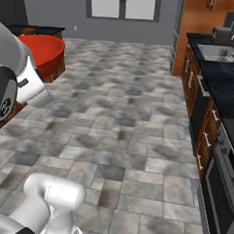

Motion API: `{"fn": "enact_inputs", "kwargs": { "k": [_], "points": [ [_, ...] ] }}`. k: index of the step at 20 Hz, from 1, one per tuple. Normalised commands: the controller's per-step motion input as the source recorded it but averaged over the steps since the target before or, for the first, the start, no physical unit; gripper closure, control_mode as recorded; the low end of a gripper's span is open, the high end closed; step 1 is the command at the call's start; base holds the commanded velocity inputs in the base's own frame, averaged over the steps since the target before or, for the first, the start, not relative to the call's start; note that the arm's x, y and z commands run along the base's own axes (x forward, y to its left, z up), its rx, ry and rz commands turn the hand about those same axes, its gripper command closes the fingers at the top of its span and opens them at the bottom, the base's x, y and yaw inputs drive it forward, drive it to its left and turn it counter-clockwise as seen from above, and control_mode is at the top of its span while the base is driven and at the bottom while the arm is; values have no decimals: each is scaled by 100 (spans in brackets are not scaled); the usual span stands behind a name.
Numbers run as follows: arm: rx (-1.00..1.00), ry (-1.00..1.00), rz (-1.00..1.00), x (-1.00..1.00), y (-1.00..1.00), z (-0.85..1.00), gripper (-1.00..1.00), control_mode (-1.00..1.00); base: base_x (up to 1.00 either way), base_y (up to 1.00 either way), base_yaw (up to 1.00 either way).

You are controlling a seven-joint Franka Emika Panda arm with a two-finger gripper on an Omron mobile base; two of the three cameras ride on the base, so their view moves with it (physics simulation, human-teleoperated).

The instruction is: Move the bowls from the cabinet to the plates on the dining table.

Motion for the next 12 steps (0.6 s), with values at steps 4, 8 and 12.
{"fn": "enact_inputs", "kwargs": {
  "k": [4,8,12],
  "points": [
    [0,0,0,0,0,0,100,100,0,10,24],
    [0,0,0,0,0,0,100,100,-1,16,23],
    [0,0,0,0,0,0,100,100,-2,18,22]
  ]
}}
